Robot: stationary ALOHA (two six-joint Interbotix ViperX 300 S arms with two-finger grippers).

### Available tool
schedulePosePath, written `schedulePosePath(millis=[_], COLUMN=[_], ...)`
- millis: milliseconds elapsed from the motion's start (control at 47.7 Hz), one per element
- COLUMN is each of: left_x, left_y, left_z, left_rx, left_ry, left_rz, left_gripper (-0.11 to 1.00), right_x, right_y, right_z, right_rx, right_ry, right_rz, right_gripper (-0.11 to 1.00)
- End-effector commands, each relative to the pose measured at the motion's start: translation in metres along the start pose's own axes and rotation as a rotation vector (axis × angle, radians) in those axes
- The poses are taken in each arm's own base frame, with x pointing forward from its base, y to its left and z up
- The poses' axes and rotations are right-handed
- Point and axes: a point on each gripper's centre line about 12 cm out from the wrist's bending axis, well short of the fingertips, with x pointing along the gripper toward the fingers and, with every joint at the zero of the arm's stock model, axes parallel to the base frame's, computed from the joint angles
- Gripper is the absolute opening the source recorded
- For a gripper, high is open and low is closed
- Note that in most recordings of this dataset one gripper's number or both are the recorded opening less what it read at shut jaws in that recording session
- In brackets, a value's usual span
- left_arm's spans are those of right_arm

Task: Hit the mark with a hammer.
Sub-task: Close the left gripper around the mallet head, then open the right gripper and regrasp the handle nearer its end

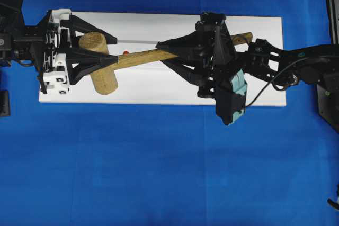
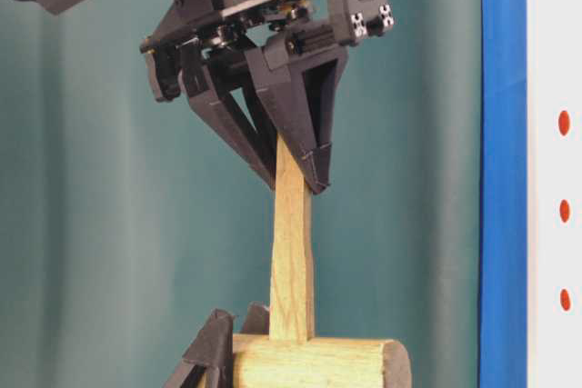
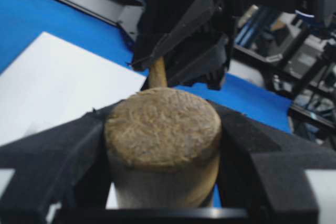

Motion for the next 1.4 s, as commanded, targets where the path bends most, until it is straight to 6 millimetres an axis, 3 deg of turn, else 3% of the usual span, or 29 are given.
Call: schedulePosePath(millis=[0,84,272,356,859,1089,1383], left_x=[0.001,0.000,-0.001,0.000,0.000,0.001,0.001], left_y=[-0.007,-0.007,-0.006,-0.006,-0.010,-0.010,-0.011], left_z=[0.011,0.011,0.007,0.006,-0.005,-0.005,-0.005], left_rx=[0.008,0.013,0.059,0.108,0.610,0.624,0.624], left_ry=[-0.035,-0.032,-0.002,0.020,0.101,0.102,0.099], left_rz=[-0.024,-0.022,-0.013,-0.006,-0.031,-0.033,-0.035], left_gripper=[0.45,0.45,0.45,0.45,0.45,0.45,0.45], right_x=[0.002,0.002,-0.001,-0.002,-0.002,0.003,0.026], right_y=[-0.014,-0.014,-0.009,-0.007,-0.003,0.000,0.017], right_z=[0.005,0.005,0.006,0.008,0.015,0.011,-0.004], right_rx=[0.032,0.038,0.067,0.112,0.460,0.516,0.552], right_ry=[-0.006,-0.004,0.005,0.017,0.100,0.129,0.202], right_rz=[-0.033,-0.032,-0.013,0.014,0.127,0.127,0.144], right_gripper=[0.10,0.22,0.77,0.94,0.95,0.95,0.94])
